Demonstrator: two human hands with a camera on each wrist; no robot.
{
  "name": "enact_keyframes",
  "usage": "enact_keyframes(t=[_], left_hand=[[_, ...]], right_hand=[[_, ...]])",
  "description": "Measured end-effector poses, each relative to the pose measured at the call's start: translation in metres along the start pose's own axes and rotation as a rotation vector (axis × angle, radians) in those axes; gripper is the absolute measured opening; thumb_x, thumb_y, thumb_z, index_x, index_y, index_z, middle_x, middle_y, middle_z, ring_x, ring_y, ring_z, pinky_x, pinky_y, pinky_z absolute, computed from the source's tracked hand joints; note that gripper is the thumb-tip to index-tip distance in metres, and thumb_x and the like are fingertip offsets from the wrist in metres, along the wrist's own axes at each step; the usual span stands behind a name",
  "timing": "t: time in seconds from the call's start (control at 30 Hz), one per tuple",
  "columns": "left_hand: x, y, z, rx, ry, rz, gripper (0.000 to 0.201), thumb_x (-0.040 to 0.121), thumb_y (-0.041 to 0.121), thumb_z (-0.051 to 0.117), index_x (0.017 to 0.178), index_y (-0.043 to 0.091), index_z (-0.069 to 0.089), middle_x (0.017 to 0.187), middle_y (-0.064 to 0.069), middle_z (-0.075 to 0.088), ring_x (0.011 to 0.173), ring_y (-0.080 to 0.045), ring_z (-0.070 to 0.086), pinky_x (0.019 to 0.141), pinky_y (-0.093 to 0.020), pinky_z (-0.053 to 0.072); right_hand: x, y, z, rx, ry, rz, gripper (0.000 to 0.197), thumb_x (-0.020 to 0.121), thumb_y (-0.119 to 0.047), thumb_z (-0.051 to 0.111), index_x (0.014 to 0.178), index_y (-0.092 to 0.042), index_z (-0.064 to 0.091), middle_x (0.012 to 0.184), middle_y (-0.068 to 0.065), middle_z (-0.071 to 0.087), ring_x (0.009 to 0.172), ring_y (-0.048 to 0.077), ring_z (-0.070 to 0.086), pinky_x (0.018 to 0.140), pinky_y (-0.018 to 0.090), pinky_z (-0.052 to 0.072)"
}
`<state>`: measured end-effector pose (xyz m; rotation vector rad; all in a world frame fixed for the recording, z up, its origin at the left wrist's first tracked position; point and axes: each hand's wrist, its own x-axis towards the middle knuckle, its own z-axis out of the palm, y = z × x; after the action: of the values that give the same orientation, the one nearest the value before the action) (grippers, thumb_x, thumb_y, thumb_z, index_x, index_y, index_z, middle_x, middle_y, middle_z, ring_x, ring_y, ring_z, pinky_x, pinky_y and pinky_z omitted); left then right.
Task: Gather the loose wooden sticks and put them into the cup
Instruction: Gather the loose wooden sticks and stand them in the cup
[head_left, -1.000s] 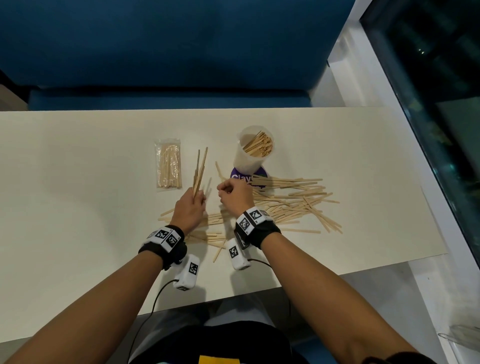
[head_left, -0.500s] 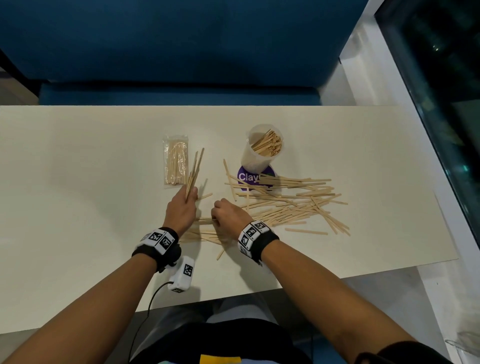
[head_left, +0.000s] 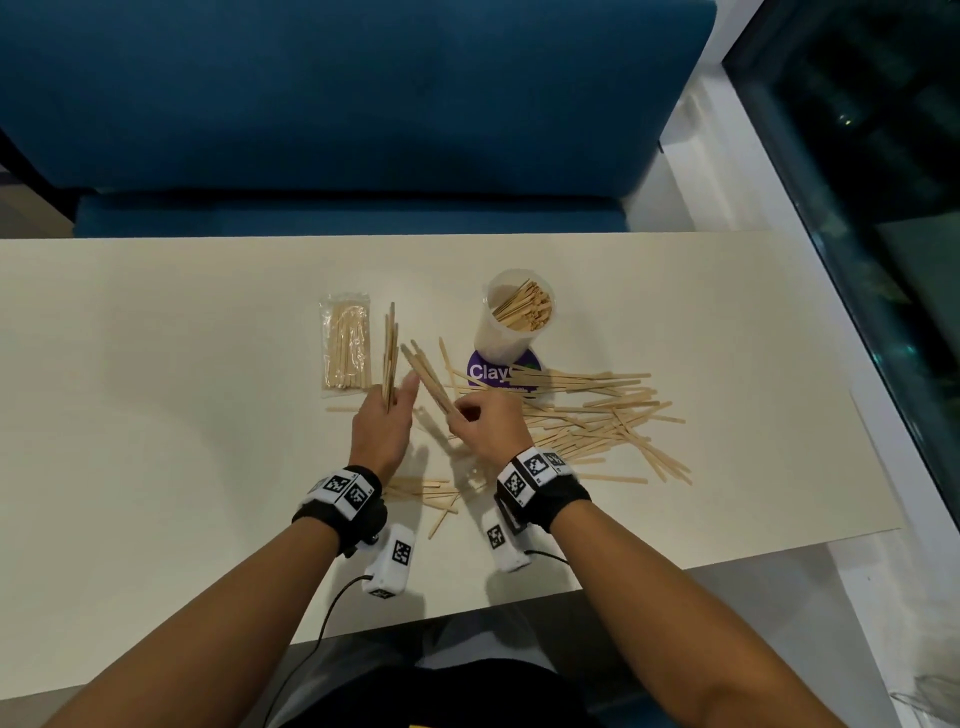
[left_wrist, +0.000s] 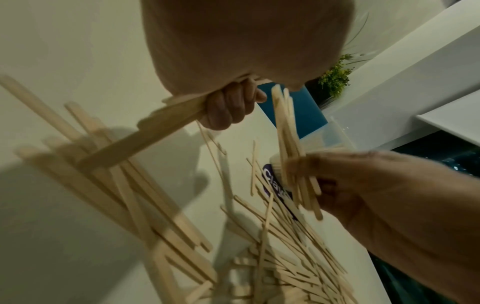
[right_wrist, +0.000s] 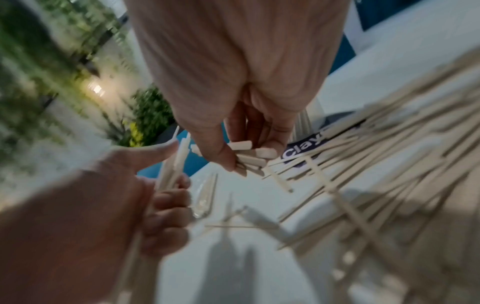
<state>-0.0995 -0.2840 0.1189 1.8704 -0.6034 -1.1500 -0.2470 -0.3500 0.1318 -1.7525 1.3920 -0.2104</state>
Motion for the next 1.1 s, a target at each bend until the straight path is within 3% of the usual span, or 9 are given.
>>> enact_keyframes(t=[0.07, 0.2, 0.3, 0.5, 0.6, 0.7, 0.83, 0.97, 1.1], left_hand=[[0.001, 0.005, 0.011, -0.012, -0.033, 0.022, 0.054, 0.090, 0.074, 0.057, 0.095, 0.021, 0.055, 0.081, 0.004, 0.058, 0.070, -0.016, 0.054, 0.067, -0.035, 0.047], [0.005, 0.011, 0.023, -0.038, -0.044, 0.073, 0.044, 0.103, 0.060, 0.047, 0.101, 0.016, 0.053, 0.086, -0.003, 0.063, 0.079, -0.023, 0.063, 0.072, -0.046, 0.056], [0.007, 0.010, 0.022, -0.065, -0.056, 0.093, 0.038, 0.107, 0.053, 0.041, 0.104, 0.017, 0.049, 0.090, -0.007, 0.059, 0.080, -0.026, 0.061, 0.071, -0.048, 0.055], [0.004, 0.019, 0.020, -0.132, -0.019, 0.148, 0.034, 0.112, 0.041, 0.032, 0.106, 0.010, 0.046, 0.086, -0.003, 0.056, 0.066, -0.011, 0.055, 0.060, -0.028, 0.048], [0.004, 0.034, 0.018, -0.246, 0.012, 0.179, 0.022, 0.114, 0.031, 0.031, 0.106, 0.013, 0.041, 0.079, -0.001, 0.049, 0.064, -0.014, 0.048, 0.058, -0.027, 0.045], [0.000, 0.048, 0.024, -0.343, 0.017, 0.228, 0.015, 0.114, 0.026, 0.033, 0.105, 0.015, 0.038, 0.075, 0.000, 0.039, 0.061, -0.013, 0.035, 0.052, -0.025, 0.034], [-0.014, 0.055, 0.033, -0.379, 0.059, 0.341, 0.017, 0.108, 0.032, 0.046, 0.097, 0.019, 0.047, 0.068, 0.008, 0.043, 0.056, -0.010, 0.037, 0.051, -0.029, 0.037], [-0.017, 0.056, 0.035, -0.310, 0.160, 0.391, 0.038, 0.097, 0.038, 0.065, 0.075, 0.011, 0.049, 0.062, -0.017, 0.045, 0.055, -0.034, 0.043, 0.057, -0.052, 0.044], [-0.021, 0.065, 0.040, -0.344, 0.207, 0.348, 0.064, 0.096, 0.038, 0.070, 0.066, -0.014, 0.049, 0.058, -0.033, 0.053, 0.046, -0.035, 0.051, 0.047, -0.041, 0.048]], right_hand=[[-0.005, -0.012, 0.003, 0.149, 0.026, 0.004, 0.017, 0.090, -0.023, 0.072, 0.077, -0.013, 0.078, 0.065, 0.000, 0.072, 0.060, 0.011, 0.065, 0.060, 0.023, 0.054], [-0.009, -0.024, 0.012, 0.359, 0.060, 0.053, 0.011, 0.090, -0.011, 0.072, 0.095, -0.008, 0.080, 0.074, 0.007, 0.076, 0.059, 0.012, 0.066, 0.056, 0.023, 0.055], [-0.011, -0.021, 0.015, 0.400, 0.097, 0.038, 0.021, 0.086, -0.005, 0.076, 0.107, -0.006, 0.079, 0.090, 0.009, 0.078, 0.072, 0.014, 0.072, 0.070, 0.025, 0.062], [-0.012, -0.016, 0.020, 0.528, 0.117, 0.066, 0.016, 0.087, -0.007, 0.076, 0.102, -0.013, 0.078, 0.090, 0.004, 0.078, 0.081, 0.016, 0.073, 0.080, 0.031, 0.062], [-0.012, -0.010, 0.019, 0.614, 0.106, 0.299, 0.014, 0.095, -0.014, 0.065, 0.106, -0.010, 0.072, 0.096, 0.006, 0.074, 0.081, 0.020, 0.069, 0.074, 0.032, 0.060], [-0.018, -0.015, 0.019, 1.148, -0.239, 0.704, 0.039, 0.106, -0.033, 0.048, 0.115, 0.003, 0.058, 0.087, 0.018, 0.069, 0.079, 0.029, 0.066, 0.080, 0.043, 0.056], [-0.015, -0.019, 0.016, 1.637, -0.376, 0.840, 0.045, 0.108, -0.039, 0.039, 0.114, 0.003, 0.056, 0.098, 0.019, 0.063, 0.093, 0.031, 0.062, 0.083, 0.044, 0.059], [-0.009, -0.023, 0.021, 1.641, -0.228, 0.877, 0.020, 0.105, -0.022, 0.044, 0.116, -0.008, 0.052, 0.084, 0.008, 0.051, 0.079, 0.022, 0.053, 0.077, 0.034, 0.057], [-0.011, -0.029, 0.015, 1.684, -0.176, 0.842, 0.020, 0.103, -0.010, 0.042, 0.107, -0.006, 0.061, 0.088, 0.011, 0.058, 0.081, 0.024, 0.060, 0.079, 0.034, 0.058]])
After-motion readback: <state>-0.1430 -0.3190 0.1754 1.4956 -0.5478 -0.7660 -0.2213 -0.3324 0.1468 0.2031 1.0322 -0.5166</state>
